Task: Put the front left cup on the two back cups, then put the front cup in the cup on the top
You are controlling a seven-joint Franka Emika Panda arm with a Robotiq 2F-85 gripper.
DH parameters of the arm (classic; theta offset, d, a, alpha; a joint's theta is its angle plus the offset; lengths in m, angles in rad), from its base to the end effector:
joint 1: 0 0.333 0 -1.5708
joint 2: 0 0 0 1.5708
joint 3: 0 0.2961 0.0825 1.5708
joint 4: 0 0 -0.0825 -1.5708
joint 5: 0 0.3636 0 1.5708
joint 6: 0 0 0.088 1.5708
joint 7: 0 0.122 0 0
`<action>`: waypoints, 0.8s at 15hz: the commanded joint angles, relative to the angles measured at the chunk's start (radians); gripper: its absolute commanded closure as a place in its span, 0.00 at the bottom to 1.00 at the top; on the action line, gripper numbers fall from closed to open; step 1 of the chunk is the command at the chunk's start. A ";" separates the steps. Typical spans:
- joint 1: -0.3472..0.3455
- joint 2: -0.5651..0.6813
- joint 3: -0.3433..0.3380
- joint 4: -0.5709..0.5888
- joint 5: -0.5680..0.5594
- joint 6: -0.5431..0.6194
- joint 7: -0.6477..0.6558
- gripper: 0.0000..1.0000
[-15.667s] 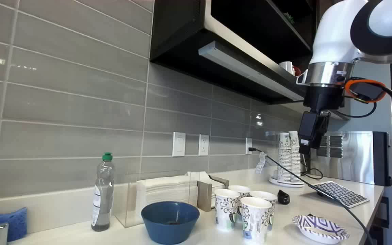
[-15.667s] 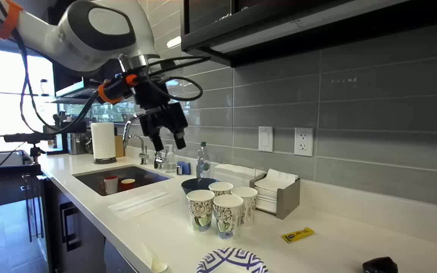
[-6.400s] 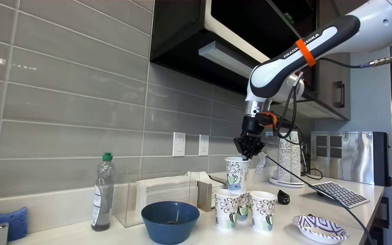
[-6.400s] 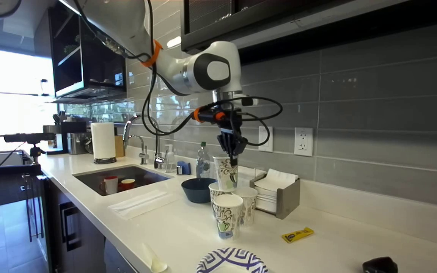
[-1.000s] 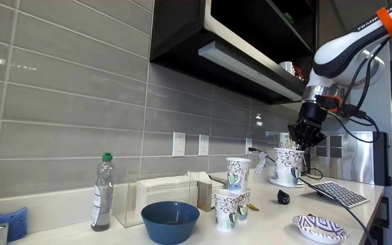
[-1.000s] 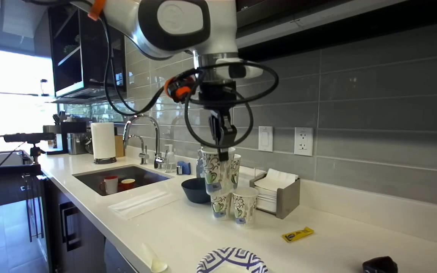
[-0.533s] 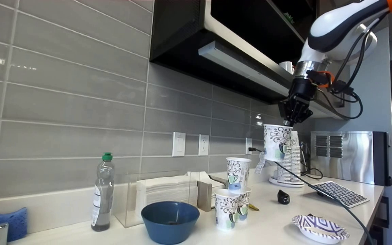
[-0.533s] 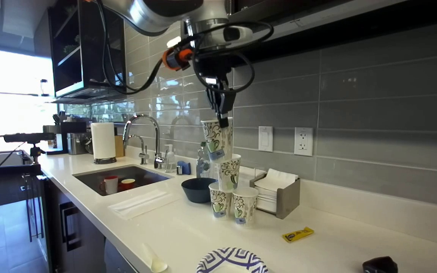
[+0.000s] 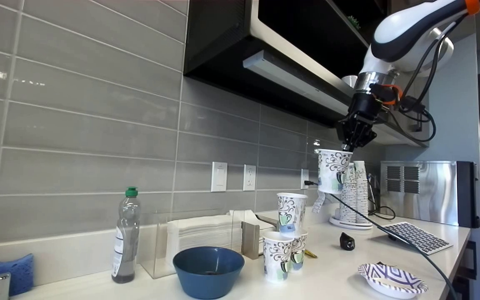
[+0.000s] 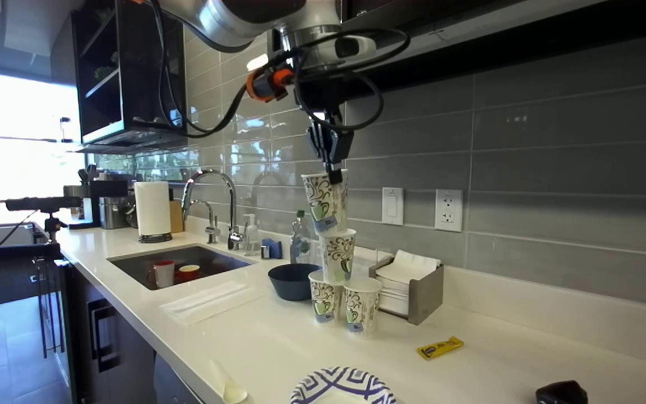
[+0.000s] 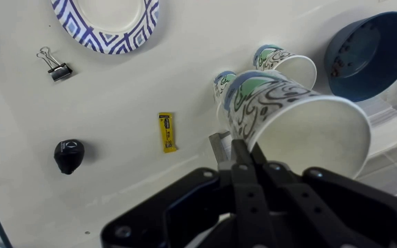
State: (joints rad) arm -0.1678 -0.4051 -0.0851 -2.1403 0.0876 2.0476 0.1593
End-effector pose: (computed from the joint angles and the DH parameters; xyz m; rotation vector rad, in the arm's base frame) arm 0.4388 -0.1122 0.5702 -2.9293 0.6529 -0.4774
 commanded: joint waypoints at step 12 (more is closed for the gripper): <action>0.070 0.083 0.024 0.140 0.000 -0.035 -0.009 0.99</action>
State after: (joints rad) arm -0.1135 -0.3786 -0.0662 -2.0667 0.0881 2.0351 0.1589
